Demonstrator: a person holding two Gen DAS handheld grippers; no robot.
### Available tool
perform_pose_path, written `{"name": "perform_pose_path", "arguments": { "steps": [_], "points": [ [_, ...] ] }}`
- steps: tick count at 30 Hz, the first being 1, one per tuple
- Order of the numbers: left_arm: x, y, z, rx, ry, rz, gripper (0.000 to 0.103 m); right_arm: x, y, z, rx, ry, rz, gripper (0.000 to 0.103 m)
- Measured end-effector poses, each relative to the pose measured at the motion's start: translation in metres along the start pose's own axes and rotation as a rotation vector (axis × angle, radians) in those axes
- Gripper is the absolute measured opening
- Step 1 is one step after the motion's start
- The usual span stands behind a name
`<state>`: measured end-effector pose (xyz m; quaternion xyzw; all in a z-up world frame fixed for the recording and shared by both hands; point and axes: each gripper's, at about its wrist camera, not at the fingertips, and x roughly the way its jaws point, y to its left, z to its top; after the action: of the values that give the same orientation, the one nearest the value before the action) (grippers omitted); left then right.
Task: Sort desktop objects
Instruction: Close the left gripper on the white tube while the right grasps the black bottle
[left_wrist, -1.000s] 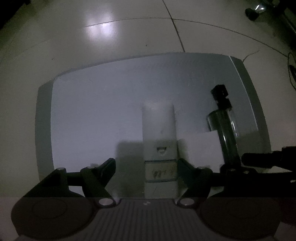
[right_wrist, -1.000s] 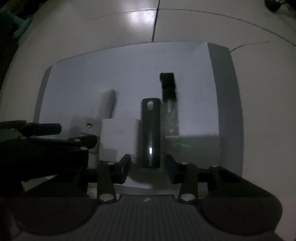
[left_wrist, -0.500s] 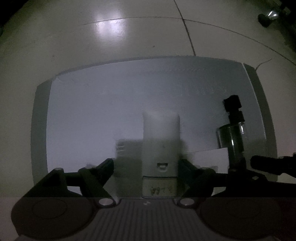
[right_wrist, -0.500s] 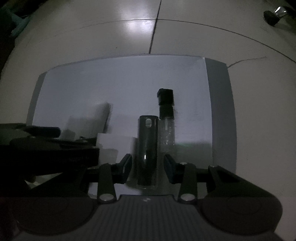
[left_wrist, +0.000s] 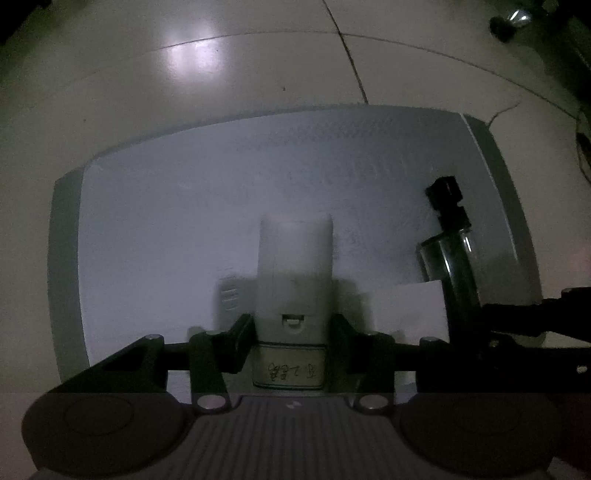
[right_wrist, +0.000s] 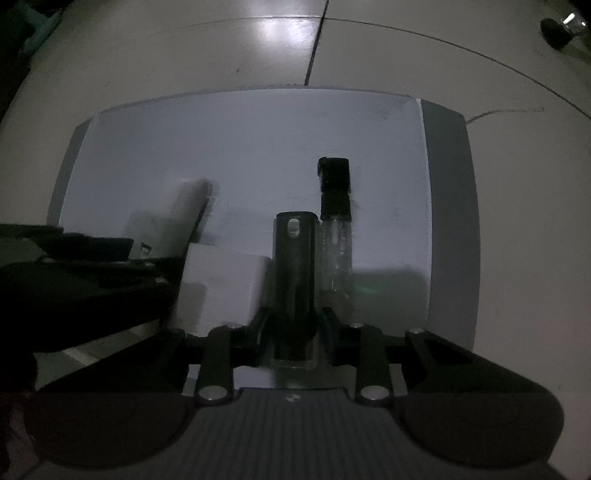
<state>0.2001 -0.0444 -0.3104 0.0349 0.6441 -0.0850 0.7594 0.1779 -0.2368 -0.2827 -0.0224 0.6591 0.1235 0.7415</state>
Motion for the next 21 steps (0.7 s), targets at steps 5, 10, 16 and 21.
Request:
{"name": "perform_pose_path", "arguments": {
  "steps": [5,10,16,21],
  "points": [
    [-0.015,0.014,-0.007,0.017,-0.003,0.007,0.04,-0.006,-0.019,-0.006,0.094,0.007,0.04,0.031],
    [-0.017,0.032,-0.011,0.024,0.049,0.073,0.04,-0.008,-0.039,-0.012,0.085,0.049,0.001,0.031],
    [-0.007,0.061,-0.016,-0.021,0.095,0.09,0.05,-0.003,-0.055,-0.015,0.049,0.085,-0.007,0.033],
    [-0.002,0.064,-0.013,-0.014,0.076,0.072,0.05,-0.002,-0.041,-0.008,-0.013,0.067,-0.028,0.034]
  ]
}}
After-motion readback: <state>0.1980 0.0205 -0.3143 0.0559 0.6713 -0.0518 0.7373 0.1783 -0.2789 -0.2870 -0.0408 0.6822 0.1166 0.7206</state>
